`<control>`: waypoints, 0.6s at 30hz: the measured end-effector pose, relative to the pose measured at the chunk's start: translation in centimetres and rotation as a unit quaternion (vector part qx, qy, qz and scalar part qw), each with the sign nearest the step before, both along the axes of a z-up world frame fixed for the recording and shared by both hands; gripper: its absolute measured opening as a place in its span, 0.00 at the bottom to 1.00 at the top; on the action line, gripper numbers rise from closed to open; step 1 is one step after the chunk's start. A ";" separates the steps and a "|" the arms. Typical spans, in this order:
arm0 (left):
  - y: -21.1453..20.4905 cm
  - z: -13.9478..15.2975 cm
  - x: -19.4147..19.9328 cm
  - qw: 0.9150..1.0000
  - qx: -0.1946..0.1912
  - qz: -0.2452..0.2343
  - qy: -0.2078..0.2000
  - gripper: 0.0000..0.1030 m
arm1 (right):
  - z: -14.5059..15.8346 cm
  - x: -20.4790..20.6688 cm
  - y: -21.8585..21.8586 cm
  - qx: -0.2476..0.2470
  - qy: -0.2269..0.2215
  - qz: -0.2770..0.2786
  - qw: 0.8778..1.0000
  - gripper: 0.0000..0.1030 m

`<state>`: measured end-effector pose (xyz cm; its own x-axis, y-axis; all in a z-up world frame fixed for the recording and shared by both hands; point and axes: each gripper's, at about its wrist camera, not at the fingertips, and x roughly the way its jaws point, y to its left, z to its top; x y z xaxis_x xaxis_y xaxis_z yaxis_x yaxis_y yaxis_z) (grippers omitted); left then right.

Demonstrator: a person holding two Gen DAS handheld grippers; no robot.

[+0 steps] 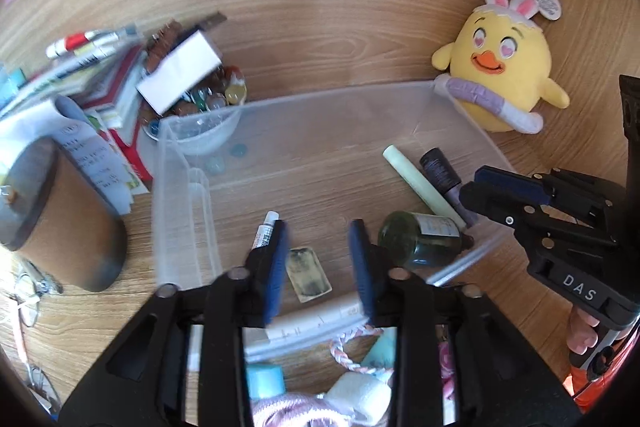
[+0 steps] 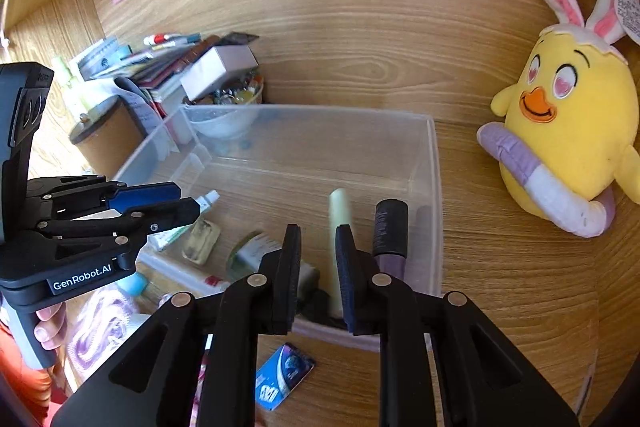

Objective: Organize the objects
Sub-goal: 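Place both held items into the clear box and open both grippers, then grasp the bagged pink rope with the left gripper while the right grasps the white pill bottle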

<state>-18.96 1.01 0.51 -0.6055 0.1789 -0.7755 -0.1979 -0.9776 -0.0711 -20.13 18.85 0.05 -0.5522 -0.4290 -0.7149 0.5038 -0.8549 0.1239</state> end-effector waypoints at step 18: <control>-3.8 1.2 9.0 0.998 -0.023 0.042 0.037 0.95 | 1.3 8.8 2.8 -0.021 0.032 0.024 0.999 0.67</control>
<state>-9.97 -2.75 1.71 -0.6726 0.0913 -0.7344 -0.1188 -0.9928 -0.0147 -11.37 21.63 1.36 -0.5743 -0.4860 -0.6588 0.5528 -0.8238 0.1257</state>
